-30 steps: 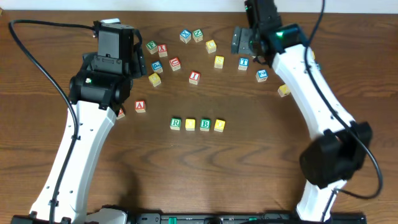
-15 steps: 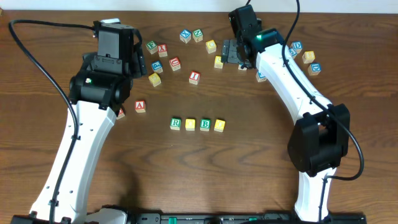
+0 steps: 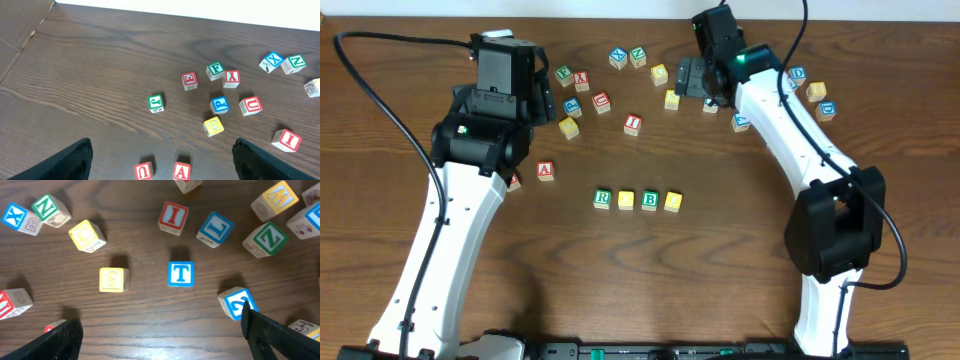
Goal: Spell out ROBOT
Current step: 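Lower the open right gripper down around the blue T block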
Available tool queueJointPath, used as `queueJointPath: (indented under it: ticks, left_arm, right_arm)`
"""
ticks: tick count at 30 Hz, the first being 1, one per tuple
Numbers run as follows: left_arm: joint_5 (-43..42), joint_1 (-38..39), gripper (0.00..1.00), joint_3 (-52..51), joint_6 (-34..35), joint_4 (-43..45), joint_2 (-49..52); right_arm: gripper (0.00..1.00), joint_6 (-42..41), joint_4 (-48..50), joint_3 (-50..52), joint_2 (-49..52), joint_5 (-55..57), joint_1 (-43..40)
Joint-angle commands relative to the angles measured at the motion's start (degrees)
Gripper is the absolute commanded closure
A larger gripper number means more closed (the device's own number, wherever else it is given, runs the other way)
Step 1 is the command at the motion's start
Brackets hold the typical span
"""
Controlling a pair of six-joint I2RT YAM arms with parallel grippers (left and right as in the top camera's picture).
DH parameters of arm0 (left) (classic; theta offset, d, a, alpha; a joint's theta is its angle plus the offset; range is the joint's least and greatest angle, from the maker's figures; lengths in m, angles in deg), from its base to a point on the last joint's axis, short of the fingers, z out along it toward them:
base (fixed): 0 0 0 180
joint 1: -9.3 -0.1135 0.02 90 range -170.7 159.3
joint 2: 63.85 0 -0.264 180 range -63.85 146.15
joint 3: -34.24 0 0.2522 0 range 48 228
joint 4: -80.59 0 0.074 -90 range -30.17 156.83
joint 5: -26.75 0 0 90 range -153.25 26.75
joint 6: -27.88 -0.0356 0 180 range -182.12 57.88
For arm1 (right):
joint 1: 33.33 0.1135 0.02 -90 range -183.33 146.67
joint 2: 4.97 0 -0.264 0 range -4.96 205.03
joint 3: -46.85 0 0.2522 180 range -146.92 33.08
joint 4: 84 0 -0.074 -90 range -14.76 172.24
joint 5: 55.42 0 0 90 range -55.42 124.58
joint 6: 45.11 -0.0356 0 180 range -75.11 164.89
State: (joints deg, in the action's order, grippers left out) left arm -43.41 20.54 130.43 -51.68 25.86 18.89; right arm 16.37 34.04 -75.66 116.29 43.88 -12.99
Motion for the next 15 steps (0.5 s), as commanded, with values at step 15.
queueJointPath:
  ticks: [15]
  left_arm:
    - [0.61, -0.35, 0.12, 0.9, -0.33, -0.17, 0.35]
  right_arm:
    - [0.05, -1.07, -0.98, -0.76, 7.65, -0.61, -1.2]
